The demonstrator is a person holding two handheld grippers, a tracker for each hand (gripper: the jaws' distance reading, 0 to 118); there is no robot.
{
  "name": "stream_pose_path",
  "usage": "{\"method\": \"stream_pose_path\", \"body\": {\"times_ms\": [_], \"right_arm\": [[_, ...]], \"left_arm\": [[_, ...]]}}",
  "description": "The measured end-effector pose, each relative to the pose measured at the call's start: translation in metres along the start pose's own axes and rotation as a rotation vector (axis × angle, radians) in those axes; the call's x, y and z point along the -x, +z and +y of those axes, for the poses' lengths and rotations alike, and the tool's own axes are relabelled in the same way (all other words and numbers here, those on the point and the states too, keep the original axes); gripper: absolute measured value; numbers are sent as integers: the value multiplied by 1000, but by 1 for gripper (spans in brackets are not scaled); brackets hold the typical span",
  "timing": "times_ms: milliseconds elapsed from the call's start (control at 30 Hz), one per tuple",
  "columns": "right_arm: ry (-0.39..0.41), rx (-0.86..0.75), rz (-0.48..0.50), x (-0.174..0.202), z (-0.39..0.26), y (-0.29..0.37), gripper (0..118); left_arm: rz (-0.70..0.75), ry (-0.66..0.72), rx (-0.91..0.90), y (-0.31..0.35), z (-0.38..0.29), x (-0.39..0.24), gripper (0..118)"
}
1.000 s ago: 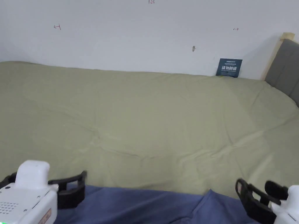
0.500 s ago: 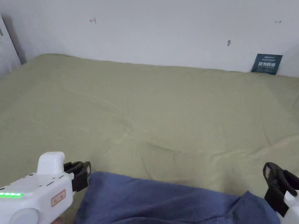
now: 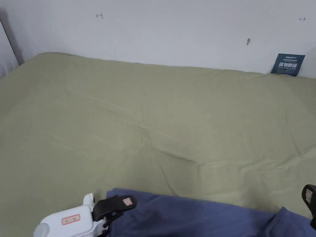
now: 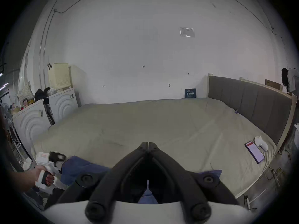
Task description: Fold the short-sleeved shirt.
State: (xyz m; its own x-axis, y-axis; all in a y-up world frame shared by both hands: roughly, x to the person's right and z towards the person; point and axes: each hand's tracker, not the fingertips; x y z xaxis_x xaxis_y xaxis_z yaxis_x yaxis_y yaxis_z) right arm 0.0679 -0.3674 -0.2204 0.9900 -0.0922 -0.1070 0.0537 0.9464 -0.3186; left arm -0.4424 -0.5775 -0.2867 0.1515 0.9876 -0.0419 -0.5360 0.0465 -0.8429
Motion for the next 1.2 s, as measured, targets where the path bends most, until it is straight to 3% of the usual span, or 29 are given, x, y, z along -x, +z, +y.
{"method": "stream_pose_path", "body": {"times_ms": [67, 100, 133, 200, 233, 300, 433, 500, 667, 767, 867, 900, 933, 967, 1000, 1067, 1200], "right_arm": [[-12, 0, -4, 2, 4, -3, 1], [-17, 0, -5, 3, 5, -5, 1], [-25, -1, 0, 3, 7, -5, 1], [-29, -3, 4, 5, 8, -5, 1], [-28, -4, 7, 6, 8, -5, 1], [-24, -3, 23, 4, 7, -3, 1], [-8, -4, 42, -3, 7, 0, 1], [-1, -9, 49, -7, 6, 2, 1], [4, -22, 66, -20, 2, 8, 1], [-6, -19, 69, -30, -4, 12, 1], [-43, -7, 78, -42, -11, 17, 1], [-55, -5, 81, -47, -13, 18, 1], [-64, -1, 83, -51, -14, 19, 1], [-67, 3, 81, -54, -15, 19, 1], [-70, 4, 80, -57, -16, 19, 1], [-87, 4, 84, -63, -16, 19, 1], [-109, -6, 85, -65, -18, 18, 1]], "left_arm": [[308, 23, 5, 11, -1, 14, 6], [403, 88, 13, -5, 16, 23, 5], [345, 56, -5, -4, 19, 21, 5], [467, -118, -83, 19, 17, 4, 5], [490, -148, -113, -6, 42, -4, 5], [563, -166, -276, 9, 48, -24, 5], [867, -457, -318, 31, 65, -75, 5], [921, -577, -283, 9, 37, -111, 5], [1067, -1076, -92, -115, -59, -167, 5], [1177, -1340, 52, -201, -121, -158, 6], [1233, -1386, 85, -259, -152, -118, 6], [1227, -1368, 80, -261, -152, -107, 8], [1208, -1281, 137, -263, -152, -100, 32], [1121, -1172, 149, -260, -151, -100, 76], [990, -1092, 133, -252, -148, -105, 112], [737, -949, -36, -218, -137, -133, 117], [674, -712, -184, -168, -109, -144, 116]]}}
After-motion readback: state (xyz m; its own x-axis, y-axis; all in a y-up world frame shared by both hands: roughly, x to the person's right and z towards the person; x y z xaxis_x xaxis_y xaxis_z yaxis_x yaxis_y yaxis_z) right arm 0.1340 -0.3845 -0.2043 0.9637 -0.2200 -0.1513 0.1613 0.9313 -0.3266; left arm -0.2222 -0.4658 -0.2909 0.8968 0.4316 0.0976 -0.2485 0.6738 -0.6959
